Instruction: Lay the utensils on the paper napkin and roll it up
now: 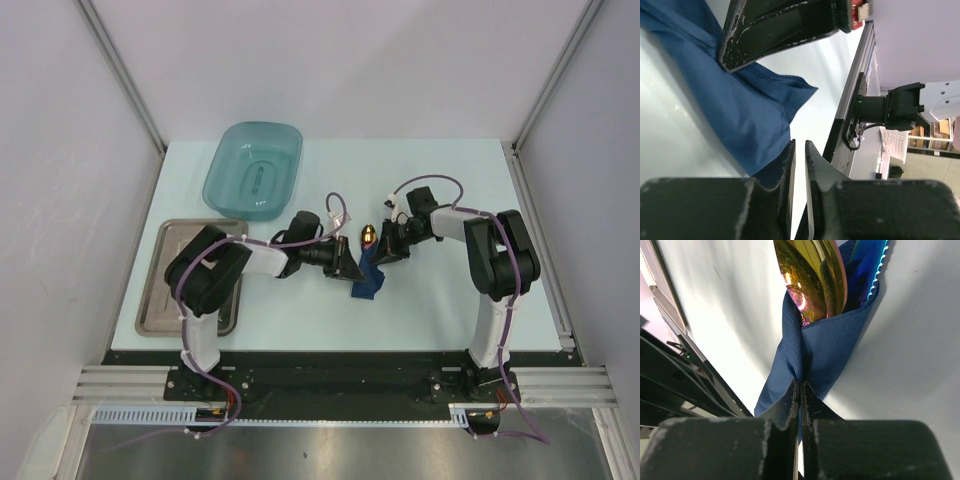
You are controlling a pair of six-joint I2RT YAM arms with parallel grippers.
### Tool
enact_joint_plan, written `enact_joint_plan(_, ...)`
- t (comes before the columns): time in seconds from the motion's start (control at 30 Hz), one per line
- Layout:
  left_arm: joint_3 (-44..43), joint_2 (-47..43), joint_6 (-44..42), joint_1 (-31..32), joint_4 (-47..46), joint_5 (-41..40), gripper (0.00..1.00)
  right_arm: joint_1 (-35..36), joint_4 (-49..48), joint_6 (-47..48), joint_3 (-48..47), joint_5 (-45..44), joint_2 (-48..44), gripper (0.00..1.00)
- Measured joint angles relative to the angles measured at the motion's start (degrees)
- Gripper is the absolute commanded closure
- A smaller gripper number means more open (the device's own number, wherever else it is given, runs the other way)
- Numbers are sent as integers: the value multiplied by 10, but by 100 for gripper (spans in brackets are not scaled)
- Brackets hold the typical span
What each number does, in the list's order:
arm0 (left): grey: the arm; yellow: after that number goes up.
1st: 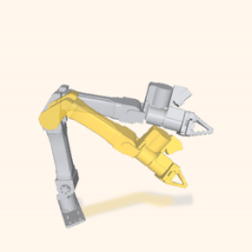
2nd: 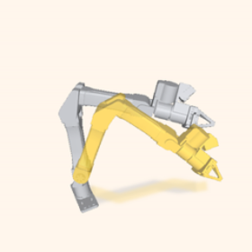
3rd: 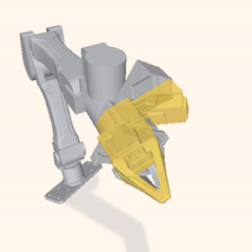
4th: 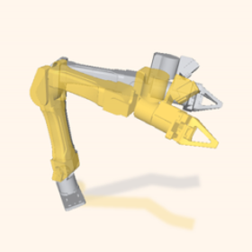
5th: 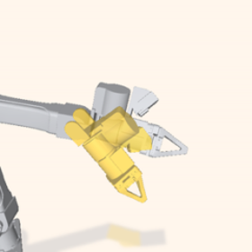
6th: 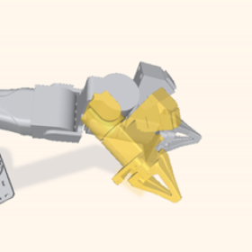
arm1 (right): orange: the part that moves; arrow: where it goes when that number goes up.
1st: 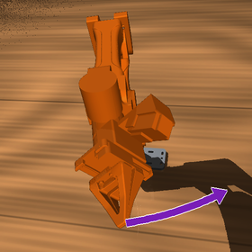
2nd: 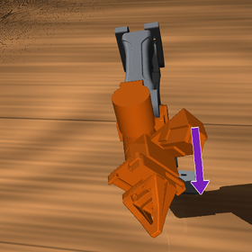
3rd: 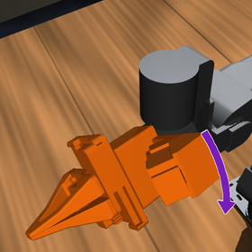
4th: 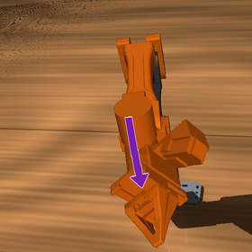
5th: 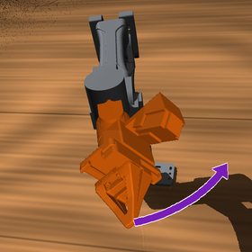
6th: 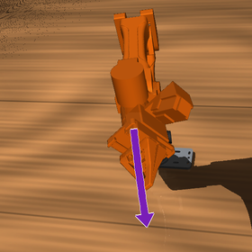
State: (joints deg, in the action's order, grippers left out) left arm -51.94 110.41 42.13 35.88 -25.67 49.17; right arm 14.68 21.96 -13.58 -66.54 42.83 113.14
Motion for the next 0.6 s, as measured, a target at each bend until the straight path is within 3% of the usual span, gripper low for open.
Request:
enact_joint_plan(0.23, -34, 58, -2, 24, 9, -7, 92, -3, 0, -5, 0, 5, 2, 98)
enact_joint_plan(0.27, -38, 67, -2, 27, 14, -10, 95, -3, 0, -7, 0, 5, 2, 95)
enact_joint_plan(0.4, -56, 88, -6, 30, 34, -8, 98, -5, 2, -18, 0, 9, 2, 63)
enact_joint_plan(0.6, -59, 89, -8, 30, 40, -8, 98, 0, 5, -33, -8, -25, -21, 57)
